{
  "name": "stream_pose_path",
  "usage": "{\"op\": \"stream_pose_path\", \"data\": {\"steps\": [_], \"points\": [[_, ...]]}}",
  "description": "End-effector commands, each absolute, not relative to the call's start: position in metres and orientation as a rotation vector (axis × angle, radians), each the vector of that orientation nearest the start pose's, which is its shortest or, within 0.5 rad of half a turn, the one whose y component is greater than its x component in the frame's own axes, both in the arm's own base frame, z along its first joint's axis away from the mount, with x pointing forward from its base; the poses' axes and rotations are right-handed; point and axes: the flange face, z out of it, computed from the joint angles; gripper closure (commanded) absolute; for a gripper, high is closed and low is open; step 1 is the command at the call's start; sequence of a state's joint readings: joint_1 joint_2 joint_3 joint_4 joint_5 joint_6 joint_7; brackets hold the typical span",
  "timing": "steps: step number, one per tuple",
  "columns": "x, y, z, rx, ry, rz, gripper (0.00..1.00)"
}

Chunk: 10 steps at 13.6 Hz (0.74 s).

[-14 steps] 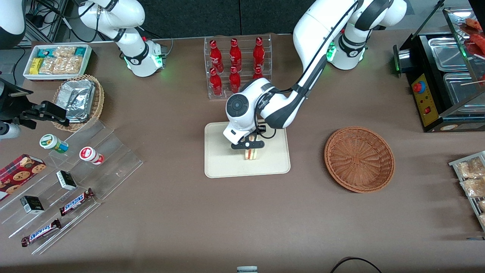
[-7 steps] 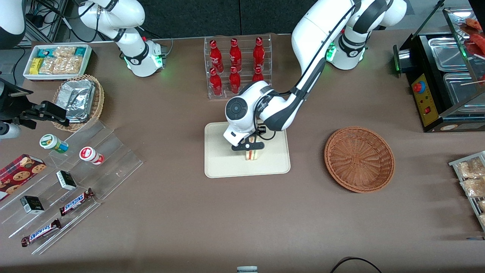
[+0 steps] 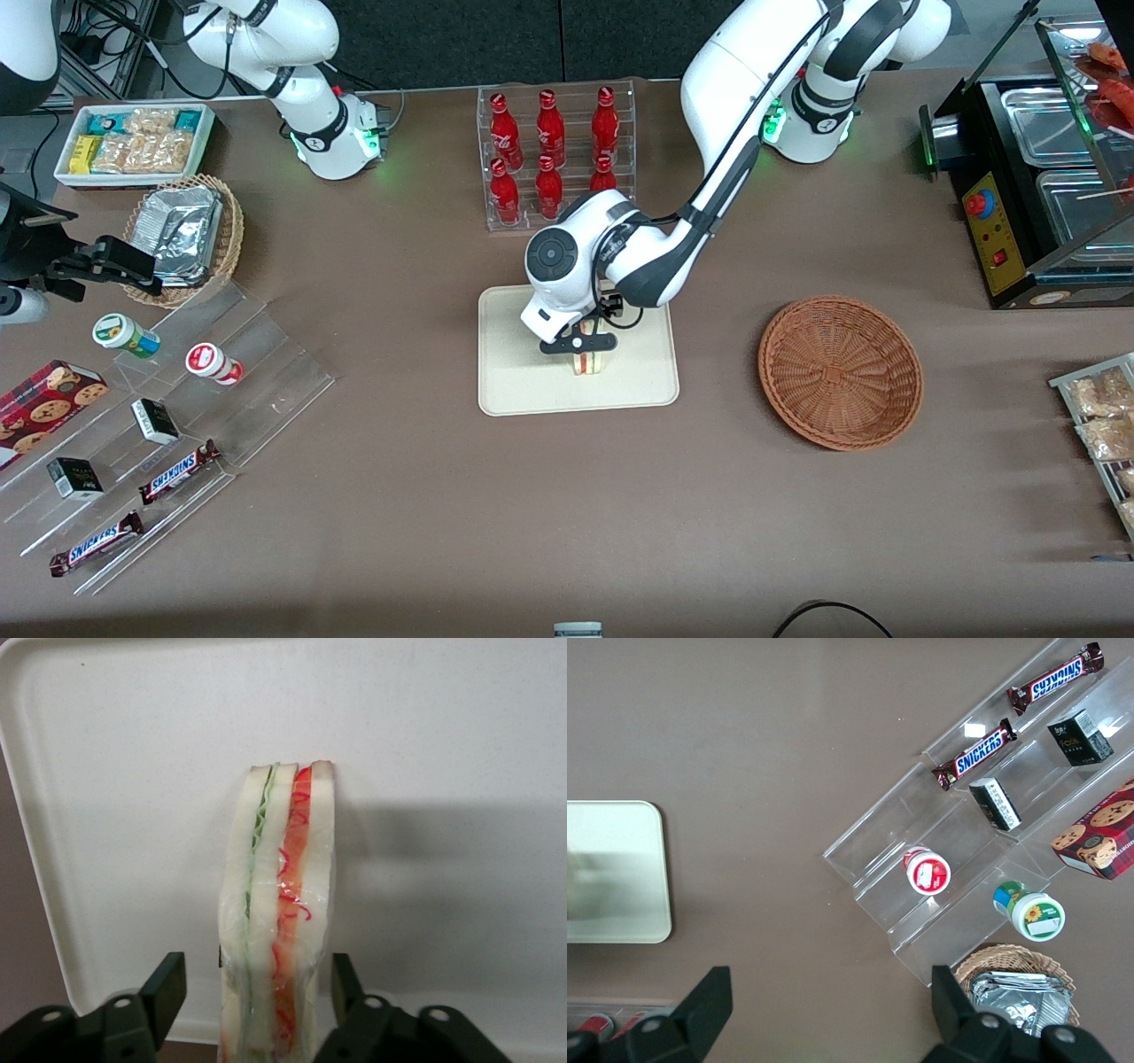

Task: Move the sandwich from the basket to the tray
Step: 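Lower the sandwich upright onto the tray center, then open the left gripper and withdraw it back toward the basket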

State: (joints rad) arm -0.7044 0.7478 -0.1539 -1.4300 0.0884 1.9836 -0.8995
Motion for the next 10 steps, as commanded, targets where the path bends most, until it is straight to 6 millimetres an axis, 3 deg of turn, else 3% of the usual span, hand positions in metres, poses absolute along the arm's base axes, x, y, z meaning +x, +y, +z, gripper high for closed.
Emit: {"op": "stream_pose_path", "data": {"steps": [1,8,10], "points": [[0.48,-0.523,0.246,-2.991,-0.043,0.189,0.0],[0.487,-0.522,0.284,-2.987,-0.061,0.18,0.0],[0.488,-0.516,0.316,-2.989,-0.07,0.177,0.0]]}}
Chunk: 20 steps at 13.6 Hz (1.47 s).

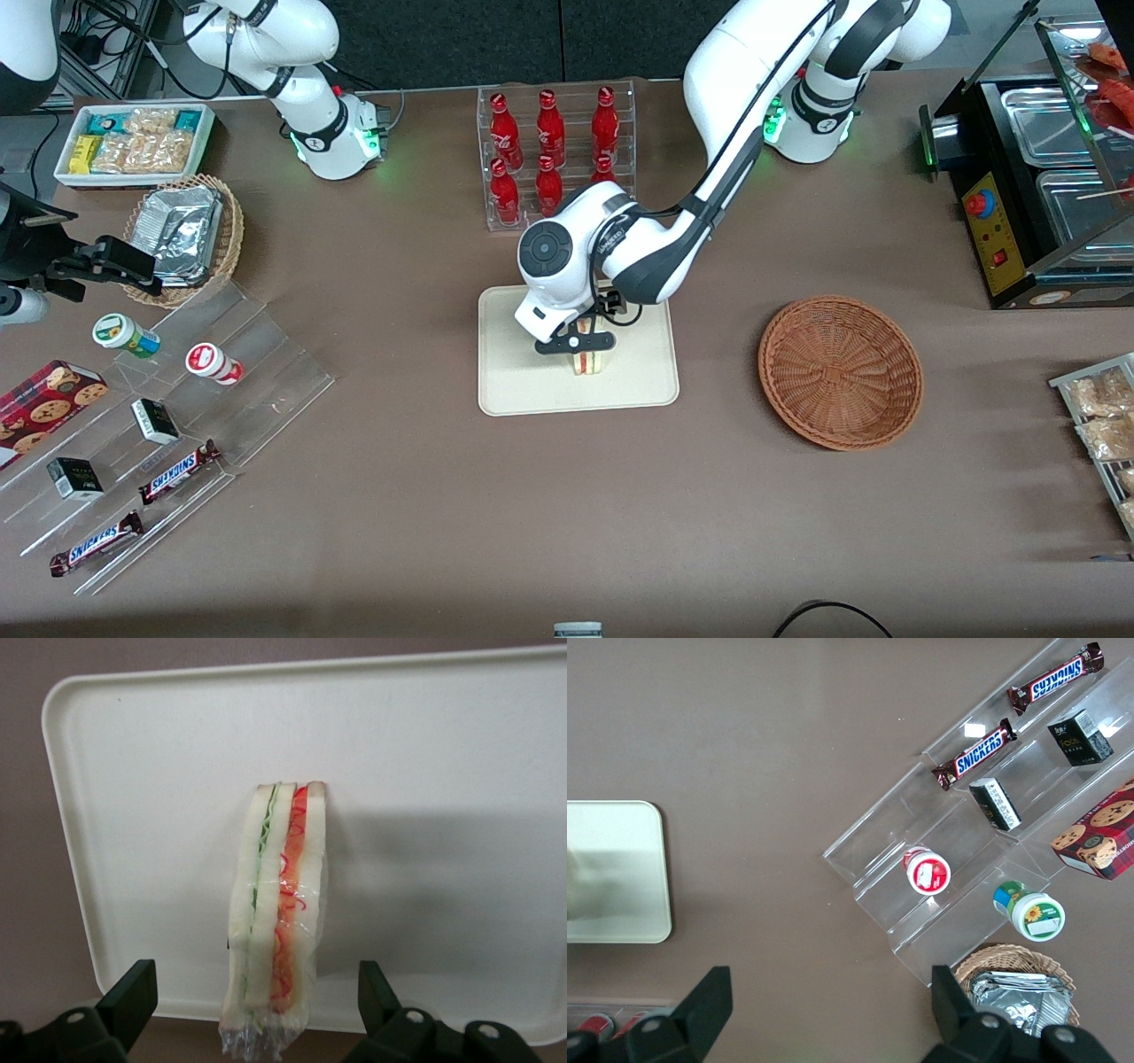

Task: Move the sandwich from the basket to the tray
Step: 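Open the left gripper and withdraw it back toward the basket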

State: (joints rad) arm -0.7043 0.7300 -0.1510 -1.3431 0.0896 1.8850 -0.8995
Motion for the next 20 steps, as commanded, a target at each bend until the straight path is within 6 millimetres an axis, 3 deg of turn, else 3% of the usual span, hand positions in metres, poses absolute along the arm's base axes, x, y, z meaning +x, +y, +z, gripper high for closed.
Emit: {"op": "stream_pose_path", "data": {"steps": [1,4,5,8,11,14,16,20], "points": [[0.488,-0.512,0.332,-2.986,-0.076,0.177,0.0],[0.508,-0.487,0.38,-3.033,-0.15,0.122,0.0],[0.517,-0.47,0.393,-3.029,-0.192,0.124,0.0],[0.552,-0.389,0.432,-2.962,-0.35,0.211,0.0],[0.59,-0.294,0.451,-2.952,-0.296,0.313,0.0],[0.603,-0.23,0.473,-2.973,-0.287,0.386,0.0],[0.594,-0.208,0.492,-3.022,-0.255,0.416,0.0],[0.567,-0.123,0.529,-3.093,-0.116,0.417,0.0]]}}
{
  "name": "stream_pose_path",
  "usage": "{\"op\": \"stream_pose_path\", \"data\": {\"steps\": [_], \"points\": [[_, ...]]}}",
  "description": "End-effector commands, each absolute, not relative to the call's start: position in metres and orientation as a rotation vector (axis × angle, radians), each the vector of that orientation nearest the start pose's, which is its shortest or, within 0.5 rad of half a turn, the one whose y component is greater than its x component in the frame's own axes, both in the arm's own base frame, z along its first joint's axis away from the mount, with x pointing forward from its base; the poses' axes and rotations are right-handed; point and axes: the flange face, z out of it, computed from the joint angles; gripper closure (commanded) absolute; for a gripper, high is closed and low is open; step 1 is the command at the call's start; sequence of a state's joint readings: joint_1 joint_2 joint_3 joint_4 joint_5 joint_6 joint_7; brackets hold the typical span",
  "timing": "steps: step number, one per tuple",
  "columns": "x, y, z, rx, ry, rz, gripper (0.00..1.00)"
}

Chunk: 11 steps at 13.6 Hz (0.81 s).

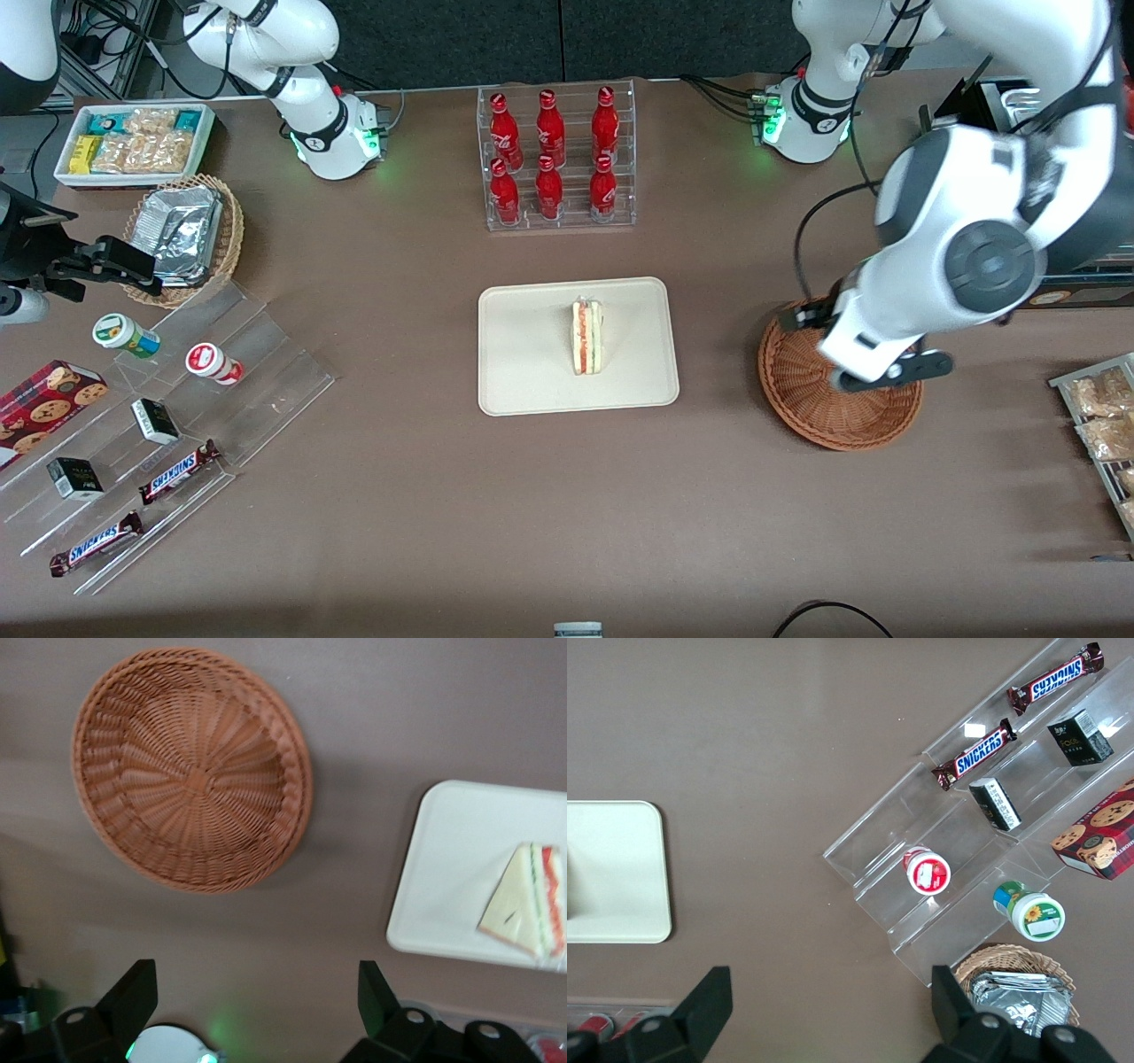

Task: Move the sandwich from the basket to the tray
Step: 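Open the left gripper and withdraw it back toward the basket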

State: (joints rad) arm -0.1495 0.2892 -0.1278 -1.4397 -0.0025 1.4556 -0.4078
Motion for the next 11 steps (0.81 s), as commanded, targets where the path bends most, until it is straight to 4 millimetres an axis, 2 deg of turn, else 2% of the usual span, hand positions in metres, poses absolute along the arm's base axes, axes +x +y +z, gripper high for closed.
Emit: {"op": "stream_pose_path", "data": {"steps": [1,3,5,9,11], "points": [[0.559,-0.108,0.541,-3.107,-0.021,0.414,0.0],[0.544,-0.089,0.563,-3.114,0.172,0.426,0.0],[0.533,-0.071,0.585,-3.112,0.28,0.391,0.0],[0.503,-0.063,0.622,-3.091,0.226,0.426,0.0],[0.498,-0.058,0.625,-3.05,0.214,0.434,0.0]]}}
